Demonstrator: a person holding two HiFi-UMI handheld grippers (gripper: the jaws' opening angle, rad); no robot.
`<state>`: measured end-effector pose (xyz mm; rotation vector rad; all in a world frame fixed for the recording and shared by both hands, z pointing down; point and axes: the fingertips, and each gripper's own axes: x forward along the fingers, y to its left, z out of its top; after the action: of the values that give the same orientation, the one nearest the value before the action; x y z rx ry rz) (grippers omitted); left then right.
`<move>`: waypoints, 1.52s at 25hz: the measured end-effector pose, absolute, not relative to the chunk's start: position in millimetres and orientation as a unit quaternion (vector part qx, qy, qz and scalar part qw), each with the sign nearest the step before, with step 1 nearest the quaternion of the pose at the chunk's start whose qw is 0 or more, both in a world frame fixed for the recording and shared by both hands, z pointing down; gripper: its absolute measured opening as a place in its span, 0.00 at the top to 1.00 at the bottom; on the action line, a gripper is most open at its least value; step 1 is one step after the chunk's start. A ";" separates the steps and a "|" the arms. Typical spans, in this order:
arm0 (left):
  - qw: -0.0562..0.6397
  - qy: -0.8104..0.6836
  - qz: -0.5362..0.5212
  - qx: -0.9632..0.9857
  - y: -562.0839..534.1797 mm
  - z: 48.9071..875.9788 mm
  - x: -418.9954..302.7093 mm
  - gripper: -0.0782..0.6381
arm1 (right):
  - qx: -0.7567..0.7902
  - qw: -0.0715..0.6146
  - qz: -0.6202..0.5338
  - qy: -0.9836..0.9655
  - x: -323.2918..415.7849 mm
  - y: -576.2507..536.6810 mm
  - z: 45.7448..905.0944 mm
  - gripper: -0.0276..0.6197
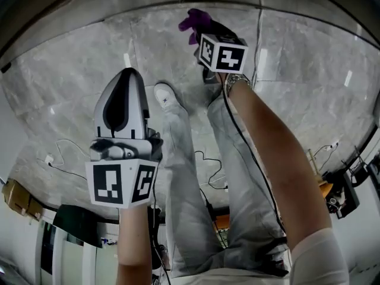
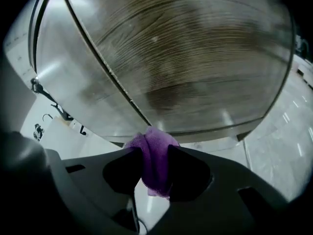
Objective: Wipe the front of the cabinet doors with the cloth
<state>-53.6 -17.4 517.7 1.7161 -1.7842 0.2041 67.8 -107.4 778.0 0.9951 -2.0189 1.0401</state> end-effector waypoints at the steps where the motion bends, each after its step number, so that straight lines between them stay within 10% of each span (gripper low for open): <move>1: 0.325 -0.691 0.074 0.642 -14.0 519.8 -55.9 0.87 | 0.369 0.329 0.388 -0.778 62.1 -112.9 781.3 0.75; 38: 0.299 -0.591 0.070 0.746 -132.2 467.9 149.0 0.87 | 0.550 0.330 0.373 -0.670 410.8 -213.5 728.6 0.75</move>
<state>149.0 -132.2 467.9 1.9810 -1.5694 0.1868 410.8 -213.5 728.6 1.4387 -1.7529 0.9745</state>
